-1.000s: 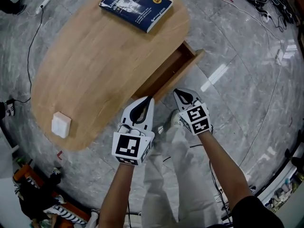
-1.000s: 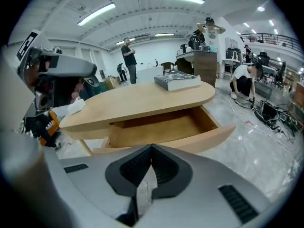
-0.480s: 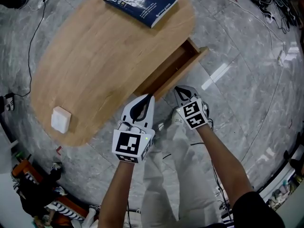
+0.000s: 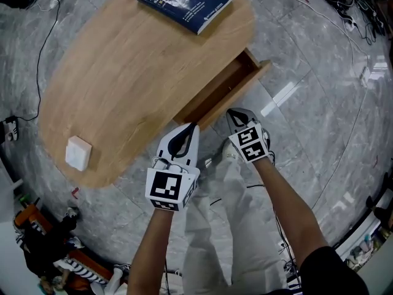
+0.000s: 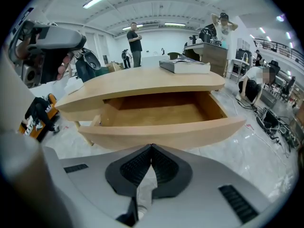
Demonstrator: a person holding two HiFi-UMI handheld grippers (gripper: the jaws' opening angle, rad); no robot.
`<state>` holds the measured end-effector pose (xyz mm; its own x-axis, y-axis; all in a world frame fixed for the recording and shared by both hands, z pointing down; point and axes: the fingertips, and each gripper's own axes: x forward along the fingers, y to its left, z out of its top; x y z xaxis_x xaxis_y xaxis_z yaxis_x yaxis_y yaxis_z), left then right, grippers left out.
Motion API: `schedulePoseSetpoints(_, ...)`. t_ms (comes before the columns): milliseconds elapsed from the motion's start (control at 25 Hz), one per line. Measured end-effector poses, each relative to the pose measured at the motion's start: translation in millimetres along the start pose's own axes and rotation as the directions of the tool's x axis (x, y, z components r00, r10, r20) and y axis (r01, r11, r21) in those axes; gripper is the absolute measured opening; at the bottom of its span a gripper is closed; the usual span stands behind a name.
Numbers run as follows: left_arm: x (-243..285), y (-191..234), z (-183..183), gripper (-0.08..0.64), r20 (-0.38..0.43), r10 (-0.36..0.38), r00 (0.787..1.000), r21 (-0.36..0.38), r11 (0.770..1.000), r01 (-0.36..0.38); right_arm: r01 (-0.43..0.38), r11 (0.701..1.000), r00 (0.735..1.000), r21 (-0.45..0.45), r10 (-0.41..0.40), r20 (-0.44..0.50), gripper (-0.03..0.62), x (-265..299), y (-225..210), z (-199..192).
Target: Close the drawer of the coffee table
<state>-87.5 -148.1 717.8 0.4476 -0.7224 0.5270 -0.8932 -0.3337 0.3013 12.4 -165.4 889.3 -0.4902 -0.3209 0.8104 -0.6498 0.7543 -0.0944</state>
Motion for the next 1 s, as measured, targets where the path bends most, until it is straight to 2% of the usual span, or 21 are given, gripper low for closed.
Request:
schedulePoseSetpoints(560,-2.6,10.2,-7.7,-0.002,-0.007,0.040,0.999,-0.018,0.999,-0.040,0.008,1.000,1.000,-0.021,-0.009,-0.013,0.012,4.0,3.3,9.8)
schedulePoseSetpoints(800,1.9,8.2,-4.9,-0.002,-0.001,0.040,0.999,-0.016,0.999,-0.040,-0.002,1.000,1.000,-0.018,0.003,0.030,0.012,1.7,2.4,21.6)
schedulePoseSetpoints(1000,1.7,9.2,-7.0,-0.002,-0.007,0.045,0.999,-0.020,0.999,-0.045,-0.003,0.999,1.000,-0.042,0.004,0.023,0.012,4.2,0.0,25.9)
